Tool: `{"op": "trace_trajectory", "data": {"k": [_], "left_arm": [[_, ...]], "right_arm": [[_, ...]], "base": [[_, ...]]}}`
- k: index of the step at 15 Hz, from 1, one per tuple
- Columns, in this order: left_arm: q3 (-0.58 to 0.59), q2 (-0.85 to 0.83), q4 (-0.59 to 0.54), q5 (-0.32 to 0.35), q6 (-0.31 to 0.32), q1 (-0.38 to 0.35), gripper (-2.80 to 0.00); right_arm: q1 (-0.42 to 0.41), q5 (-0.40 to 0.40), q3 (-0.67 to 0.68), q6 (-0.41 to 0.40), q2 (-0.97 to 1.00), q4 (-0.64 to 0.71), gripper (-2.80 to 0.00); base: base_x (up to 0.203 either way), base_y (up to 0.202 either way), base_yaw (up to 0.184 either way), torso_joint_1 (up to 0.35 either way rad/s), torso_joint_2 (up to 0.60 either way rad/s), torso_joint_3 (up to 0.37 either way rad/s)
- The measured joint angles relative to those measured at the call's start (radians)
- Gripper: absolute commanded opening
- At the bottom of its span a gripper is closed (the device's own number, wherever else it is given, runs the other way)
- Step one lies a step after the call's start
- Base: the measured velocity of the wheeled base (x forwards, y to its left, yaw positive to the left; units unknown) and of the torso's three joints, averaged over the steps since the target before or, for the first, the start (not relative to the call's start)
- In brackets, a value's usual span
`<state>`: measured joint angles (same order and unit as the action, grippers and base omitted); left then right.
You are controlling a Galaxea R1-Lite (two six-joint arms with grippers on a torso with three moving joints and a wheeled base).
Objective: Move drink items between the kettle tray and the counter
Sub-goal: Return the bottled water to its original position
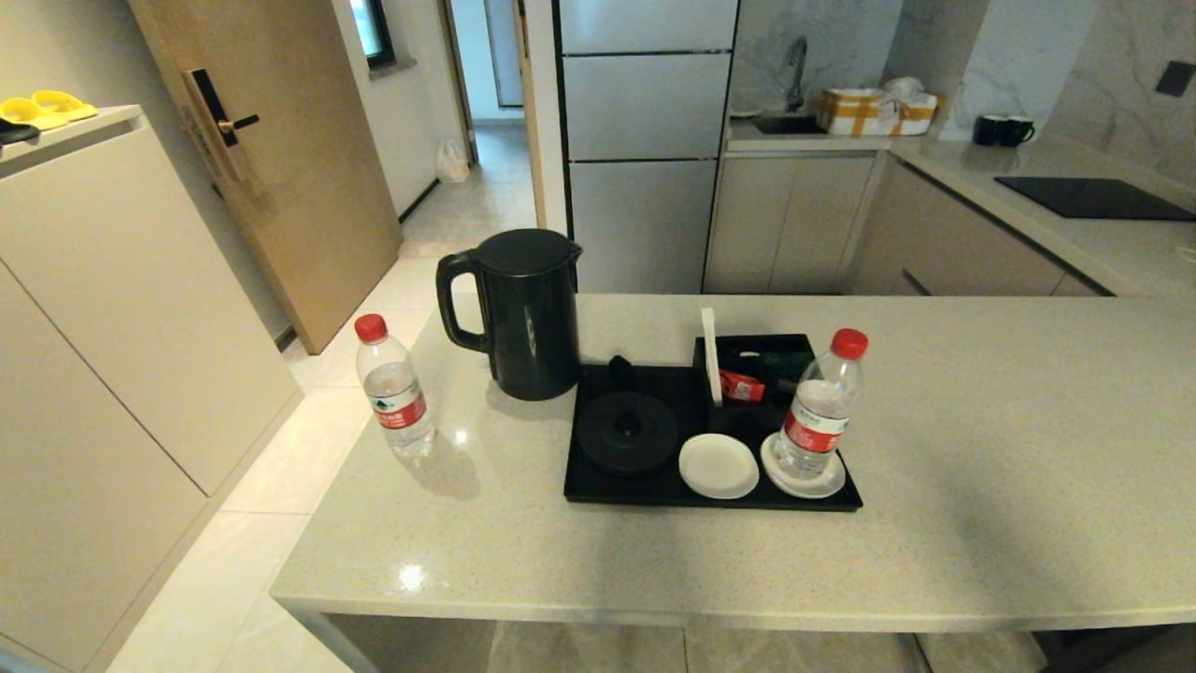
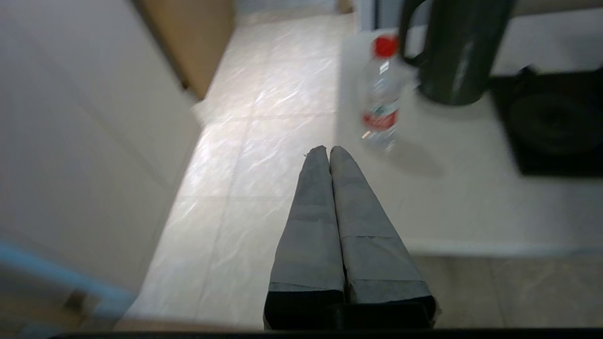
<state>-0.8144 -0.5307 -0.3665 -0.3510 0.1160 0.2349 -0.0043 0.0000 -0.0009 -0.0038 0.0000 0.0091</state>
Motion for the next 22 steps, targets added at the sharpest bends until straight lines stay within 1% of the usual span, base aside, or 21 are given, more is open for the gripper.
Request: {"op": "trace_trajectory", "data": {"k": [3, 4, 9, 12, 15, 18, 20, 22], "left_arm": [[-0.044, 0.126, -0.194, 0.051, 0.0, -0.084, -2.8], [-0.056, 0.147, -0.218, 0.055, 0.001, -0.097, -2.8], [-0.076, 0.185, -0.225, 0.072, 0.003, -0.119, -2.8], [-0.076, 0.192, -0.227, 0.121, 0.003, -0.158, -2.8], [-0.075, 0.198, -0.229, 0.204, 0.004, -0.218, -2.8], [-0.068, 0.215, -0.257, 0.218, 0.003, -0.235, -2.8], [-0.038, 0.249, -0.276, 0.236, 0.001, -0.235, -2.8], [0.054, 0.316, -0.276, 0.276, 0.0, -0.235, -2.8]], "right_arm": [[0.0, 0.0, 0.0, 0.0, 0.0, 0.0, -2.8], [0.001, 0.0, 0.0, 0.0, 0.0, 0.0, -2.8], [0.0, 0.0, 0.001, 0.001, 0.0, 0.0, -2.8], [0.0, 0.0, 0.001, 0.001, 0.0, 0.0, -2.8], [0.0, 0.0, 0.0, 0.001, 0.0, 0.0, -2.8], [0.001, 0.0, 0.0, 0.001, 0.0, 0.0, -2.8], [0.0, 0.0, 0.0, 0.0, 0.0, 0.0, -2.8], [0.0, 0.0, 0.001, 0.0, 0.0, 0.0, -2.8]], "base": [[0.0, 0.0, 0.0, 0.0, 0.0, 0.0], [0.0, 0.0, 0.0, 0.0, 0.0, 0.0], [0.0, 0.0, 0.0, 0.0, 0.0, 0.0], [0.0, 0.0, 0.0, 0.0, 0.0, 0.0], [0.0, 0.0, 0.0, 0.0, 0.0, 0.0], [0.0, 0.0, 0.0, 0.0, 0.0, 0.0], [0.0, 0.0, 0.0, 0.0, 0.0, 0.0], [0.0, 0.0, 0.0, 0.0, 0.0, 0.0]]}}
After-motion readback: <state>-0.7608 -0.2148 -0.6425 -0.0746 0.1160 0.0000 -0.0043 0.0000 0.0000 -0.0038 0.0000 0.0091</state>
